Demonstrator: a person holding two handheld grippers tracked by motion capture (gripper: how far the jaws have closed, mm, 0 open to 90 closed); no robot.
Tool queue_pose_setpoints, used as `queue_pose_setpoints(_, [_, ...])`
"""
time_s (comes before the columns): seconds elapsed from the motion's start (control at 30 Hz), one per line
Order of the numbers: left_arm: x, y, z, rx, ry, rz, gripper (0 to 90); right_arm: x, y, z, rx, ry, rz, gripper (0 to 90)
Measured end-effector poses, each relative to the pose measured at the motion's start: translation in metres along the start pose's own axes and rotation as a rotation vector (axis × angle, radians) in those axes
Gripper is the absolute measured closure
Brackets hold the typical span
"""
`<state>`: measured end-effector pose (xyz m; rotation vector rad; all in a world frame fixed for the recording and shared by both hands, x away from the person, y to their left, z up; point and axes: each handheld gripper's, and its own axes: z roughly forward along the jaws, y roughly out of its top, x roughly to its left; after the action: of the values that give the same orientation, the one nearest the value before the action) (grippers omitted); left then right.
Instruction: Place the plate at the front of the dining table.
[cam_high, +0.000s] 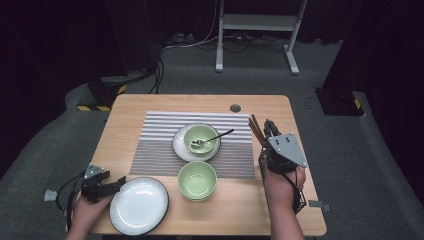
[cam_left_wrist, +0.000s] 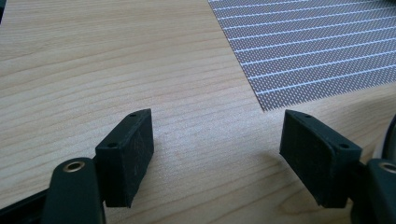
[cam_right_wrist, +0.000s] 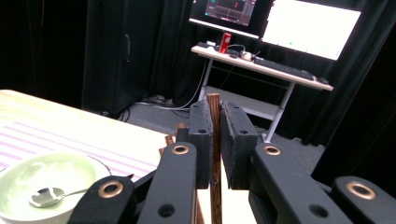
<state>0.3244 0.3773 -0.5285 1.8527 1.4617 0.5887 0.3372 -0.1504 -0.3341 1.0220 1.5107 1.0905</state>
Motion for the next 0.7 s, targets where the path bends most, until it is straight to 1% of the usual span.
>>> queue_pose_setpoints(0.13, [0.0003, 0.0001, -0.0001, 0.0, -0.001, 0.0, 26.1, -0.0036, 0.005, -0.0032, -0.017, -0.009, 0.0, 83.7])
queue_pose_setpoints(0.4, [0.0008, 0.0002, 0.0001, -0.001, -0.003, -0.002, 26.2, -0.0042, 0.0065, -0.0057, -0.034, -0.02, -0.004, 84.2])
queue_pose_setpoints(0.57, [0.0006, 0.0002, 0.0001, -0.001, -0.001, -0.002, 26.3, -0.0025, 0.0053, -0.0043, -0.036, -0.027, -0.005, 84.2])
queue_pose_setpoints(0.7, [0.0005, 0.0001, 0.0, -0.001, -0.001, -0.002, 26.3, -0.0011, 0.0071, -0.0066, -0.054, -0.042, -0.014, 84.3])
